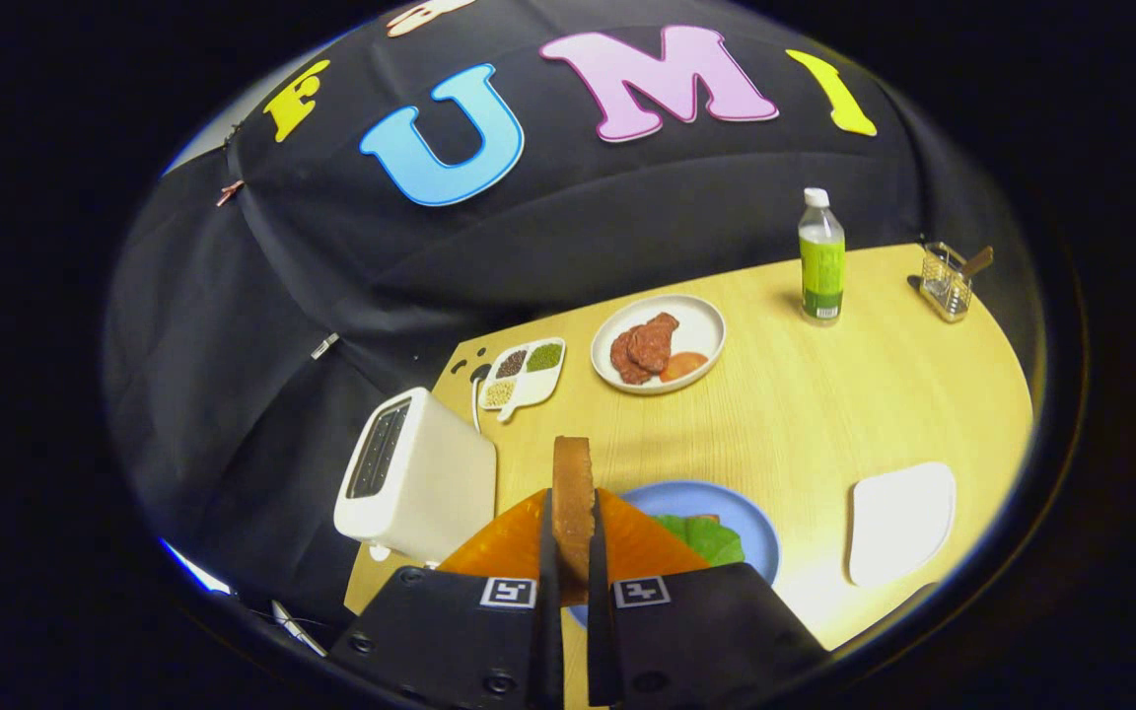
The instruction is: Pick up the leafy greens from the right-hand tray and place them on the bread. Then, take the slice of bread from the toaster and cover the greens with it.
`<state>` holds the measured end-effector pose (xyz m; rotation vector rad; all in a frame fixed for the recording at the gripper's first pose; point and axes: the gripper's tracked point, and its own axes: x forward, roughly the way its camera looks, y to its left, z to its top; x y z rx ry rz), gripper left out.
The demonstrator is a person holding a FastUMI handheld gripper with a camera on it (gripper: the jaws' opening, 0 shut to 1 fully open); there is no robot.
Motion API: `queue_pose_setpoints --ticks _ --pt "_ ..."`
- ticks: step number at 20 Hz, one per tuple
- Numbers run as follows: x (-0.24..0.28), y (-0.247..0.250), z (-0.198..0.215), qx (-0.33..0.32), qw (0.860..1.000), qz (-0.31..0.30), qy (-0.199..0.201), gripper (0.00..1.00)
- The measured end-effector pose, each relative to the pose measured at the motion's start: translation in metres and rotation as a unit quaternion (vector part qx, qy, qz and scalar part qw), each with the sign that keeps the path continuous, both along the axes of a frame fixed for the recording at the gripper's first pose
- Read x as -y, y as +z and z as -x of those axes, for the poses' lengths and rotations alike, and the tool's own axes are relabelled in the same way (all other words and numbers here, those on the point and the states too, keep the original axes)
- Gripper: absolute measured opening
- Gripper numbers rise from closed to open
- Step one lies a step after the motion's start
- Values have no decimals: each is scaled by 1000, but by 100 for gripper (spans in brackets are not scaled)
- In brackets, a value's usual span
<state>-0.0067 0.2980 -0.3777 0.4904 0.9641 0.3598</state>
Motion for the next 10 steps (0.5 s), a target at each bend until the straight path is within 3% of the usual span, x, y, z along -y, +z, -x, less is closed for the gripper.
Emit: queue_pose_setpoints --ticks 4,10 --pt "-4 -36 13 -30 999 -16 -7 14" --pt "17 -81 24 -61 998 14 -21 14"
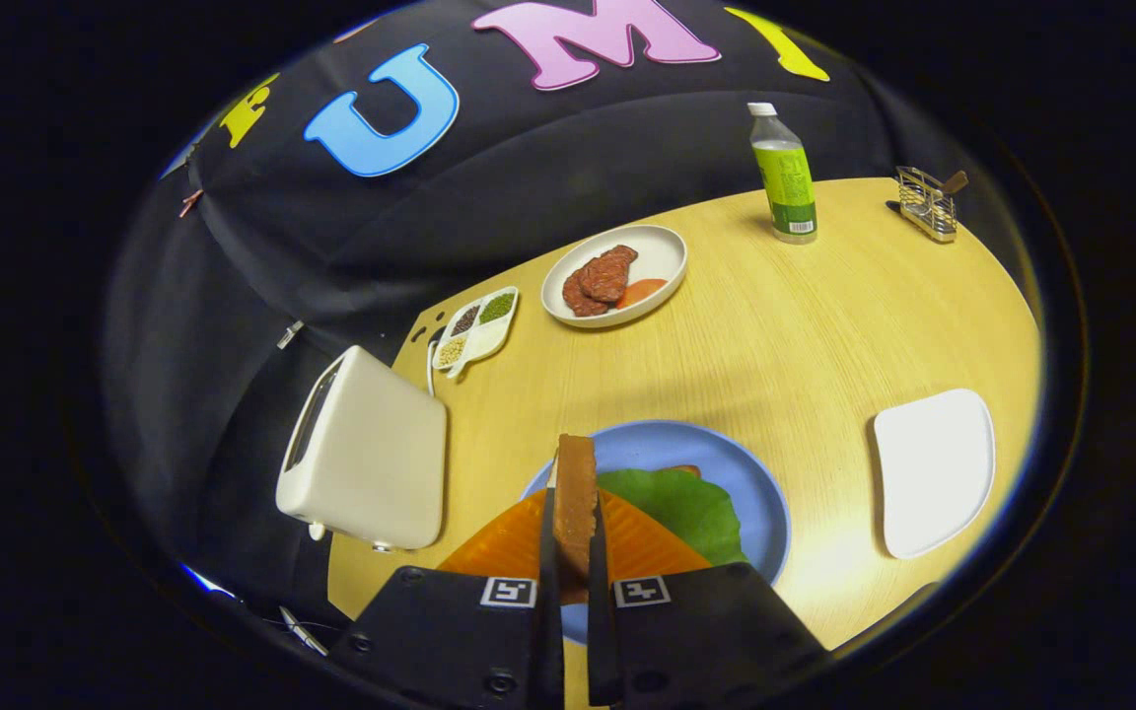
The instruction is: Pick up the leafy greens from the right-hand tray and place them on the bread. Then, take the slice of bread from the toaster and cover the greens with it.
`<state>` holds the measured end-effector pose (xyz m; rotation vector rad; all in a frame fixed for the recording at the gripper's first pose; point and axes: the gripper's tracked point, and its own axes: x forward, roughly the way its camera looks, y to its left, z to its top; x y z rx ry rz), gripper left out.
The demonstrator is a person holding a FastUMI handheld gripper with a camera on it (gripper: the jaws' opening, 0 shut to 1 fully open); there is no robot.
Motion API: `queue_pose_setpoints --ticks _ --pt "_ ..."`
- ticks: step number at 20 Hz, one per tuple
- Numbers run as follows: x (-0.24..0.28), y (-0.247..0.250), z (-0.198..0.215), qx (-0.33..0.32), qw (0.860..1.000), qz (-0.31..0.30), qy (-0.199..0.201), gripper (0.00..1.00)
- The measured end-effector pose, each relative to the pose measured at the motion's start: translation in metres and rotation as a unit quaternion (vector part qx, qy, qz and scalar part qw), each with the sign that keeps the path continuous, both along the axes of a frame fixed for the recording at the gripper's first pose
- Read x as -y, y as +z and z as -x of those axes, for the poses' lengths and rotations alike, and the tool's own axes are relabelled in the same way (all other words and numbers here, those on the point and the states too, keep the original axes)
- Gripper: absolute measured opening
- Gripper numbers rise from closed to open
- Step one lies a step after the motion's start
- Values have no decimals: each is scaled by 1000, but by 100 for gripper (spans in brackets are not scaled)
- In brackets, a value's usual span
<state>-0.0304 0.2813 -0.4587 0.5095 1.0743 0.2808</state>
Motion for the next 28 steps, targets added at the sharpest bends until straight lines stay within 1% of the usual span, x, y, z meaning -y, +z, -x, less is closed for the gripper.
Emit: queue_pose_setpoints --ticks 2,3,5,8,11,14,16,19,20,21,23,24,25,28 --pt "9 -7 1 -1 1000 22 0 20" --pt "15 -11 1 -2 999 34 -2 29" --pt "24 -15 4 -8 999 51 -5 43" --pt "39 -19 5 -11 998 66 -12 47" --pt "53 -16 4 -7 997 74 -20 54" --pt "63 -3 -2 15 997 76 -17 54" --pt "71 15 -9 44 996 75 -12 56" --pt "82 54 -22 103 991 79 1 67" --pt "87 69 -26 126 989 82 6 73" --pt "91 85 -31 149 985 86 11 79" --pt "99 117 -37 191 977 95 19 87" --pt "102 133 -39 211 972 98 22 90" --pt "104 150 -39 230 968 99 26 96" --pt "112 197 -38 282 952 110 38 99"
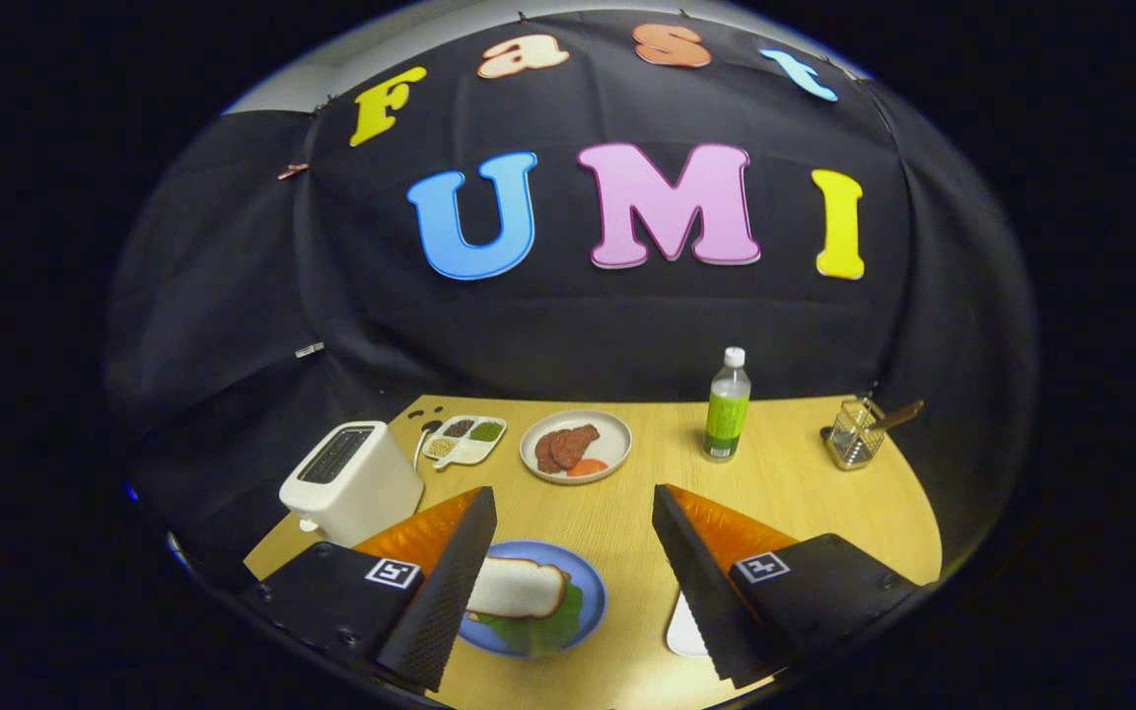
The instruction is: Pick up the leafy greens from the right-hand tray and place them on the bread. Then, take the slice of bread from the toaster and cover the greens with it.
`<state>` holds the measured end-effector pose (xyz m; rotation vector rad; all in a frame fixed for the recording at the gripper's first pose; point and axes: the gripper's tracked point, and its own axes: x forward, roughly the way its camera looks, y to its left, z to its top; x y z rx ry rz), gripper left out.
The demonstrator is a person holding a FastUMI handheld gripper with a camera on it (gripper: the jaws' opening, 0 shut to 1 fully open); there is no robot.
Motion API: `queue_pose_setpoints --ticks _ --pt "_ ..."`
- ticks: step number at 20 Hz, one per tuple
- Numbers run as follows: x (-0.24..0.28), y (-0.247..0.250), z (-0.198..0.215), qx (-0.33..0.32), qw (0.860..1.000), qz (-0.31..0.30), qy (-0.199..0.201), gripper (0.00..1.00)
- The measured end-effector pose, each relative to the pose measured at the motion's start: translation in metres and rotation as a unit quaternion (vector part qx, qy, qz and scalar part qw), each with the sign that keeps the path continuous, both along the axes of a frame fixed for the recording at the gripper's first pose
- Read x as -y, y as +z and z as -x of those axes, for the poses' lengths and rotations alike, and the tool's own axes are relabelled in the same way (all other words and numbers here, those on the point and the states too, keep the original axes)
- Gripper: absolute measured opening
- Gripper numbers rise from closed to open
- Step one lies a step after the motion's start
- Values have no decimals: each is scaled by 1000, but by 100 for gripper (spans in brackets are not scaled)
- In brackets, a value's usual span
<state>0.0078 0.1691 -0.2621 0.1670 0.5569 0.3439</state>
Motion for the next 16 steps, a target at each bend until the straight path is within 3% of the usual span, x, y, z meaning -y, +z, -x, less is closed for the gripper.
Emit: queue_pose_setpoints --ticks 8,16 --pt "24 108 17 102 995 18 2 99" --pt "44 139 36 117 993 13 -11 98"
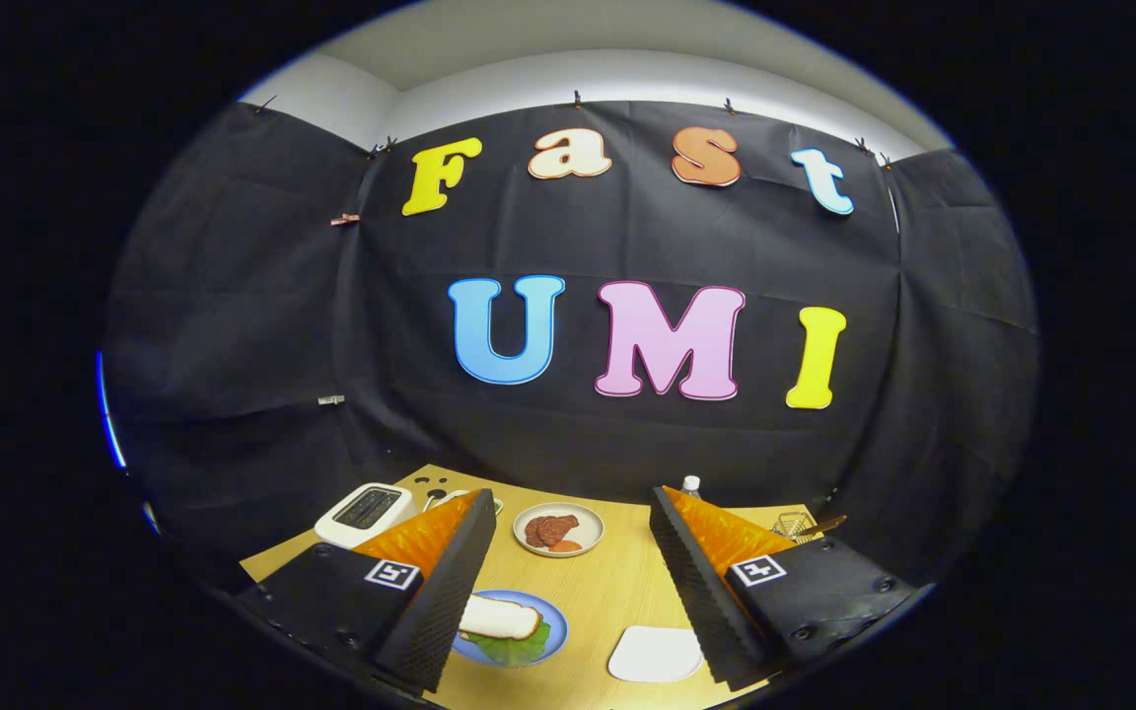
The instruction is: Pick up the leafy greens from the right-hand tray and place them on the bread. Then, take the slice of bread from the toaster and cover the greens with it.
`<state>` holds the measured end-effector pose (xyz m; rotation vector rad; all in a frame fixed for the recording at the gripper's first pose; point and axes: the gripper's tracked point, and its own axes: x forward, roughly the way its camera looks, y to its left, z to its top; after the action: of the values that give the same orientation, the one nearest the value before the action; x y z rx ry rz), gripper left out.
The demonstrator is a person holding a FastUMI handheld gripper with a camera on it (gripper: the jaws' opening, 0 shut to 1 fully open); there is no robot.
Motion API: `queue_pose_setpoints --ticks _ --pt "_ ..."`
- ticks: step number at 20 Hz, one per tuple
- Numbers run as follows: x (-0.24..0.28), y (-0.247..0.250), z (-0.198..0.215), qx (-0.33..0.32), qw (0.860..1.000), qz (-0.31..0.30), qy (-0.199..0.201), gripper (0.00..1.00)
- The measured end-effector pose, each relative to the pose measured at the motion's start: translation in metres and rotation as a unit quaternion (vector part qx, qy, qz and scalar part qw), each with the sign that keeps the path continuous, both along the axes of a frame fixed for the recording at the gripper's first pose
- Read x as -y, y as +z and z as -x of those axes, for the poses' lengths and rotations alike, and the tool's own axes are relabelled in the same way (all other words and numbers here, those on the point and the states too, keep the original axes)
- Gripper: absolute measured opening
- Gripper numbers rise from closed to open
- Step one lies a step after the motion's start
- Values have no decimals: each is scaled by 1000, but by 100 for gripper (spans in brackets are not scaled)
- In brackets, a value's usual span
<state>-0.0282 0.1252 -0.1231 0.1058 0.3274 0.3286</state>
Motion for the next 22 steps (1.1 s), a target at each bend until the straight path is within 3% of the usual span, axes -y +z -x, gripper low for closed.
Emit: queue_pose_setpoints --ticks 22 --pt "9 1 -9 -1 1000 2 -4 98"
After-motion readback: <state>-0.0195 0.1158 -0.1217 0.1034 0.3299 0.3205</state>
